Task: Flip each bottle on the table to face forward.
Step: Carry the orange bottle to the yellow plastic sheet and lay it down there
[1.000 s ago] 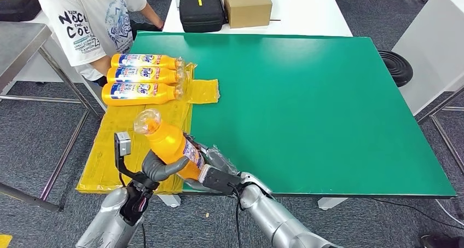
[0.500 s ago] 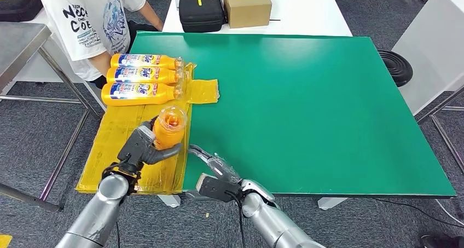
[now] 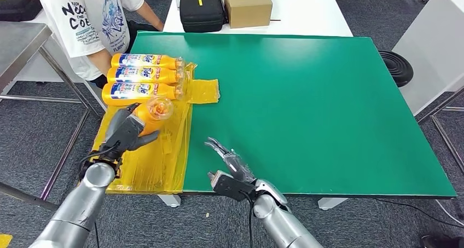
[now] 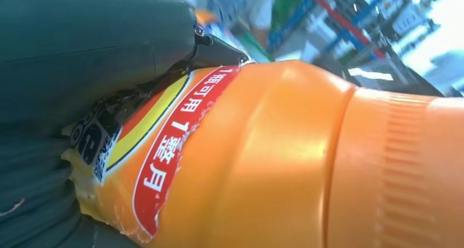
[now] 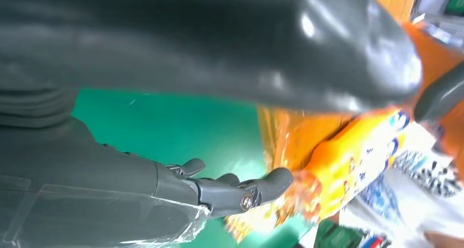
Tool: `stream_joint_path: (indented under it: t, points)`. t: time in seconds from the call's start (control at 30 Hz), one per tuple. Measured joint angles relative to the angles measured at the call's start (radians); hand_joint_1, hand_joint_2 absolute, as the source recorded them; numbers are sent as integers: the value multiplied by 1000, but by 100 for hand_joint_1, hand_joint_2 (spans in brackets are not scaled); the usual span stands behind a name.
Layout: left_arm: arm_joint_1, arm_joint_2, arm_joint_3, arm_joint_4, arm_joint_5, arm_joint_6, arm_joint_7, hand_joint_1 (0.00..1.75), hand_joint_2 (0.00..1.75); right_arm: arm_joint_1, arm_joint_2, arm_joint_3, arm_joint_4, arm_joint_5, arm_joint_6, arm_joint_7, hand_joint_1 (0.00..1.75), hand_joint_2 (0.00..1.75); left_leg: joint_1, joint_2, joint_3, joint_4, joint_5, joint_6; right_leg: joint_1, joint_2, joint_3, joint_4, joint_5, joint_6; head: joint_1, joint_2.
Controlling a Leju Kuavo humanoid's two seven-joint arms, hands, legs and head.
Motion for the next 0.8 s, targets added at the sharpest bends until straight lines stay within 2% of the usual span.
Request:
stream_joint_path:
  t: [0.07, 0.13, 0.27, 0.37, 0.47, 0.6, 0.8]
  points:
    - [-25, 32, 14, 7, -52, 12, 21, 175, 175, 23, -11, -15, -38, 7, -4, 5, 0, 0, 1, 0, 0, 0, 0, 0, 1, 0, 0, 0, 0, 0, 0, 0]
    - [-61, 73, 20, 16, -128, -25, 56, 175, 175, 42, -19, -32, -75, 13, -5, 8, 0, 0, 2, 0, 0, 0, 0, 0, 2, 0, 0, 0, 0, 0, 0, 0]
    - [-169, 187, -13, 71, -276, -273, 99, 175, 175, 60, -32, -69, -137, 14, -4, 6, 0, 0, 3, 1, 0, 0, 1, -2, 3, 1, -1, 0, 0, -1, 0, 0]
    - [-258, 271, -94, 141, -345, -452, 66, 175, 175, 60, -41, -99, -163, -2, -6, -14, 0, 0, 3, 2, 0, 0, 1, -2, 3, 2, -1, 0, 1, -1, 0, 0]
    - [-327, 330, -202, 198, -392, -550, 22, 175, 175, 60, -49, -126, -187, -25, -9, -31, 0, 0, 3, 2, 0, 0, 1, -2, 2, 2, -1, 0, 1, -1, 0, 0]
    - [-377, 366, -338, 252, -405, -582, 8, 175, 175, 61, -56, -153, -224, -42, -10, -38, 0, 0, 2, 2, 0, 0, 1, -2, 2, 2, 0, 0, 1, -1, 0, 0]
    - [-422, 387, -468, 296, -394, -656, -18, 175, 175, 65, -62, -179, -251, -60, -17, -44, 0, 0, 2, 2, 0, 0, 1, -2, 2, 2, 0, 0, 1, -1, 0, 0]
